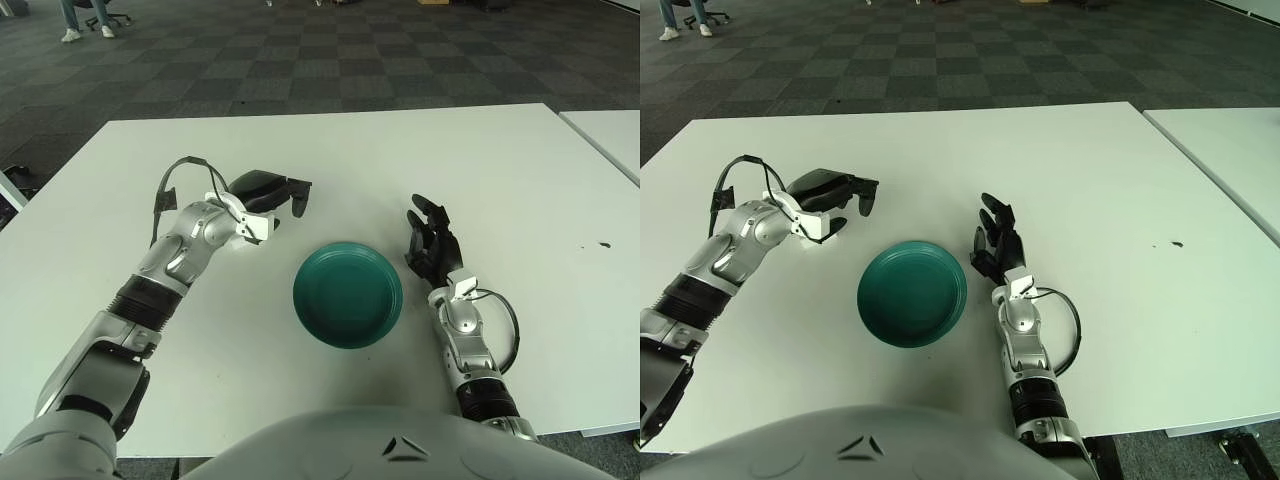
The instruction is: Put the charger into the plate.
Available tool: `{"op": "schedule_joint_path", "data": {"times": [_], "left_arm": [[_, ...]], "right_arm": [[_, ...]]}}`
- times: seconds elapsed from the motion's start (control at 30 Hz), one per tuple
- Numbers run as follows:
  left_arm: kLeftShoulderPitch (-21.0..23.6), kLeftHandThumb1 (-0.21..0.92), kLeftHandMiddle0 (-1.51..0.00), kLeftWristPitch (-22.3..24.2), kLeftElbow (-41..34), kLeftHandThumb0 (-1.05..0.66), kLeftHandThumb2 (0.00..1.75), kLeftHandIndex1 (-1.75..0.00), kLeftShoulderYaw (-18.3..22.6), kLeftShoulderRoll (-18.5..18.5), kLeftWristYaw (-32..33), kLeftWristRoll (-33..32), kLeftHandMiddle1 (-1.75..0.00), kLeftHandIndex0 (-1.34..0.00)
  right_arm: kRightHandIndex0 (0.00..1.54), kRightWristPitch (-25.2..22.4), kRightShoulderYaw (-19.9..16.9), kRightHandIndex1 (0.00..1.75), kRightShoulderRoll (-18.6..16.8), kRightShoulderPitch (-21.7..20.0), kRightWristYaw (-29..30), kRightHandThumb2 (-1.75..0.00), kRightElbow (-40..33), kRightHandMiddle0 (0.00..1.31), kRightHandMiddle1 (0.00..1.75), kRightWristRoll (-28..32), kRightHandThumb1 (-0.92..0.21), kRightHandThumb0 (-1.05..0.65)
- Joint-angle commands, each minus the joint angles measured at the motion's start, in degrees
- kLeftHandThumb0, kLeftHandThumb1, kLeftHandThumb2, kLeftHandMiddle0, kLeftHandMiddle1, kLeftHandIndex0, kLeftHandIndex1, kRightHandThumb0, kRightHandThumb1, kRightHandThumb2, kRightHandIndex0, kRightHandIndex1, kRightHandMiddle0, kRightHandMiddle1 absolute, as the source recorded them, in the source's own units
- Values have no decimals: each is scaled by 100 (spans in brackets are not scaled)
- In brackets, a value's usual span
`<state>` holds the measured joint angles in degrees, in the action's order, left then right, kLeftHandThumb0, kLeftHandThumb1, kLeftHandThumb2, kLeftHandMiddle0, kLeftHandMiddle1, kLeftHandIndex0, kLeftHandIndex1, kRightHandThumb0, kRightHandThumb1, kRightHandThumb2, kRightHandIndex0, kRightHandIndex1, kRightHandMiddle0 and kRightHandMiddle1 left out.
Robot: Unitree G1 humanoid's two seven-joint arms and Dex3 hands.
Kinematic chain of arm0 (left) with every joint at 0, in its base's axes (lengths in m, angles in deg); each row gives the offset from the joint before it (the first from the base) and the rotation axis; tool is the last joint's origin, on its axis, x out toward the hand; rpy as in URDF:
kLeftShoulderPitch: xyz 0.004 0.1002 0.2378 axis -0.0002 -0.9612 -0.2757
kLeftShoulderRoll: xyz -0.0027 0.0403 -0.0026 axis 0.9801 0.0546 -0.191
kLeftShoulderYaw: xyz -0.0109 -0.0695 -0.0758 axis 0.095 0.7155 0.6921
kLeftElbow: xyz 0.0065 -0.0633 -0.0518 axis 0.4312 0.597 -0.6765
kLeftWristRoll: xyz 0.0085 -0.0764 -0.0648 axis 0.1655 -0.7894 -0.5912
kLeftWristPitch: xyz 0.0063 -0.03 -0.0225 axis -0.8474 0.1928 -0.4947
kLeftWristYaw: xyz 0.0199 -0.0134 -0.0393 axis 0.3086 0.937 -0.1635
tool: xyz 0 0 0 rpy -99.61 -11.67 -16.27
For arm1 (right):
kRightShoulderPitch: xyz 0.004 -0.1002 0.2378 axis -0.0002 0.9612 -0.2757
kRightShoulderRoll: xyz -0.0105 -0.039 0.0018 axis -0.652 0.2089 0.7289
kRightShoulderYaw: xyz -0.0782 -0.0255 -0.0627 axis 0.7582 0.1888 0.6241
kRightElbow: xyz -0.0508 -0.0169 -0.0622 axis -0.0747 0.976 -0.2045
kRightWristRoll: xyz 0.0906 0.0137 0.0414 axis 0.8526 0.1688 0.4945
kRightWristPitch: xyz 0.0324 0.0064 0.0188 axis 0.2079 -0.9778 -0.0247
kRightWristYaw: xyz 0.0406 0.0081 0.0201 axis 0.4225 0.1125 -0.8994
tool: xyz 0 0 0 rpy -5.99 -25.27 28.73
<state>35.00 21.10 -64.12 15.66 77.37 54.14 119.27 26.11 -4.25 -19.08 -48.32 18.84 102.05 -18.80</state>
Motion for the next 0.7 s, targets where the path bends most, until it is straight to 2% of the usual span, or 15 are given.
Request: {"op": "schedule_joint_path", "data": {"times": [0.0,0.07,0.13,0.17,0.2,0.23,0.27,0.3,0.33,0.43,0.47,0.57,0.6,0.67], "left_arm": [[-77,21,-61,104,-101,0,141,-166,111,123,-56,68,-175,-57],[-34,27,-60,151,-107,0,136,-167,97,162,-105,133,-175,-50],[-4,50,-40,211,-107,0,107,-169,81,196,-155,198,-173,-38],[3,57,-32,241,-109,-8,97,-168,76,208,-174,225,-161,-37],[6,69,-23,262,-112,-18,76,-164,74,214,-187,242,-138,-37],[7,77,-18,297,-120,-25,61,-162,75,224,-204,265,-123,-36],[-7,79,-16,349,-142,-35,55,-157,94,244,-212,294,-113,-30],[-19,84,-15,389,-160,-55,45,-142,108,258,-218,317,-87,-20],[-40,87,-17,425,-178,-67,38,-132,130,276,-214,338,-66,-14],[-93,90,-21,483,-207,-85,32,-117,171,315,-181,367,-30,-6],[-113,91,-20,513,-209,-89,32,-114,182,338,-156,395,-26,-5],[-122,92,-10,634,-227,-101,34,-68,154,391,-164,510,-9,-1],[-113,92,-8,652,-187,-101,35,-62,140,451,-177,568,-7,-1],[-98,92,-3,680,-125,-103,38,-35,124,534,-197,645,-3,0]], "right_arm": [[31,-578,61,1,-143,649,-7,-88,897,0,66,25,-92,-68],[31,-574,61,1,-148,643,5,-88,906,0,66,20,-92,-68],[31,-571,60,1,-150,642,7,-88,908,0,65,20,-92,-68],[31,-570,60,1,-151,642,7,-88,909,0,65,21,-92,-68],[31,-568,59,1,-151,642,7,-88,909,0,65,21,-92,-68],[31,-565,60,1,-151,643,6,-88,910,0,65,22,-92,-68],[32,-561,61,1,-149,644,5,-88,910,0,65,20,-92,-68],[32,-557,62,1,-148,646,5,-88,910,0,65,18,-92,-68],[32,-555,63,1,-147,647,5,-88,910,0,65,16,-92,-68],[32,-553,65,1,-144,649,5,-88,907,0,66,13,-92,-68],[32,-555,65,1,-144,651,5,-88,904,0,66,13,-92,-69],[32,-565,63,1,-144,654,3,-88,898,0,66,16,-92,-69],[32,-564,68,1,-145,661,5,-89,889,0,66,12,-92,-69],[32,-561,74,1,-146,670,8,-89,879,0,66,4,-92,-68]]}}
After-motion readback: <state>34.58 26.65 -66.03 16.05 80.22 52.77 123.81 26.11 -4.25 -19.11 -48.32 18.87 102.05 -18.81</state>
